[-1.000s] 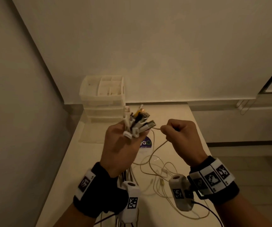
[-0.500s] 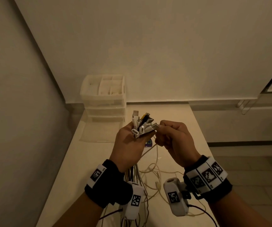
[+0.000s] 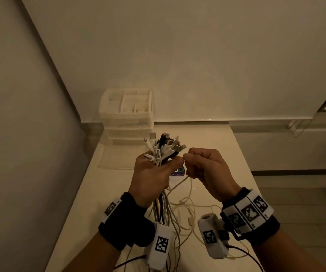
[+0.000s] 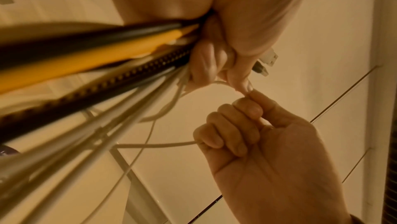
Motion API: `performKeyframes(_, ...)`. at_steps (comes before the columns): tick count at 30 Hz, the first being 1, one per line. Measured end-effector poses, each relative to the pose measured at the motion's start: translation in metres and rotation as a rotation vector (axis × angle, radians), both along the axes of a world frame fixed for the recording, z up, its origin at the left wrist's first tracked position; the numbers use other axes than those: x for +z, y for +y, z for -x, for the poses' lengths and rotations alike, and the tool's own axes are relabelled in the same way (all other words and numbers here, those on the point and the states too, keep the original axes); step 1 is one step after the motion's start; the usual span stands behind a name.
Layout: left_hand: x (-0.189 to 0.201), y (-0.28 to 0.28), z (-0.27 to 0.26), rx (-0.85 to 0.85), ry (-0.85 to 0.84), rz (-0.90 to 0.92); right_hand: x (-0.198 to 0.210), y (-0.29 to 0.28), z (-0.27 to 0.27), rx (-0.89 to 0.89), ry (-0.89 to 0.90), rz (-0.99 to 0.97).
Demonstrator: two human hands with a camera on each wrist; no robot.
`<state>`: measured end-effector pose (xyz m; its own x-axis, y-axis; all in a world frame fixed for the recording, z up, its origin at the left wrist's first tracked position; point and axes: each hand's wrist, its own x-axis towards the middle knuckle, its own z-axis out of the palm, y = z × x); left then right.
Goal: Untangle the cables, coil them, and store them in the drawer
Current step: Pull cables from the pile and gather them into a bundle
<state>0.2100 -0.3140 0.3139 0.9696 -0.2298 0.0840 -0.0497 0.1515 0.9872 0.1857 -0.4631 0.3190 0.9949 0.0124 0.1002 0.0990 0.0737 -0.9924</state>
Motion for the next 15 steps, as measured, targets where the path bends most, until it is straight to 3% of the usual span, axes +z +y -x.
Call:
performKeyframes(6, -0.006, 0.000, -0.005, 0.038, 0.020, 0.008, -0.001, -0.002, -0.004, 0.016, 0.065, -0.025)
performKeyframes(15, 0.009, -0.001, -0.003, -0.008, -0.198, -0.174, -0.003, -0.004, -0.002, 0.080, 0.101, -0.061)
